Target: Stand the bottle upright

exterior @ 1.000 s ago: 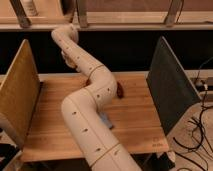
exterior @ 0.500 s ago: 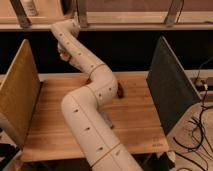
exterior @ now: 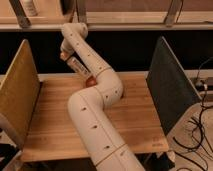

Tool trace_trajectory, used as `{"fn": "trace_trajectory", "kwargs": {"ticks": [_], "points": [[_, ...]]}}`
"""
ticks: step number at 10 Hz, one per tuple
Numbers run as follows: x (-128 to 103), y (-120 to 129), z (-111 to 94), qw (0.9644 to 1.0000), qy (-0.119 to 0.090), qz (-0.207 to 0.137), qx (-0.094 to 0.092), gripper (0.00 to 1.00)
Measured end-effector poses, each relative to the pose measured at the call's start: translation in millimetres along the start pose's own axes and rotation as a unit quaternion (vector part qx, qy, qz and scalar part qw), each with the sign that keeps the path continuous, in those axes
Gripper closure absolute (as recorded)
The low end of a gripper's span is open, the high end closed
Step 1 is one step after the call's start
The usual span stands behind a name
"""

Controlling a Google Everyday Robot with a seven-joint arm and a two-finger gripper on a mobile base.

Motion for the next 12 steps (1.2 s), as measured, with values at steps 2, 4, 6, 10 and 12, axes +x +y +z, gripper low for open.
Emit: {"fn": "trace_trajectory", "kwargs": {"ticks": [2, 4, 6, 10, 12], "points": [[2.4, 0.8, 1.2, 1.0, -0.003, 0.004, -0.005, 1.0], [14.9, 3.7, 6.9, 0.9993, -0.016, 0.021, -0.027, 1.0], [34.1, -1.5, 7.6, 0.9981, -0.025, 0.04, -0.039, 1.0], [44.7, 11.7, 25.7, 0.9961, -0.038, 0.04, -0.069, 1.0], [33.7, 37.6, 44.2, 0.9944, -0.04, 0.021, -0.096, 1.0]]}}
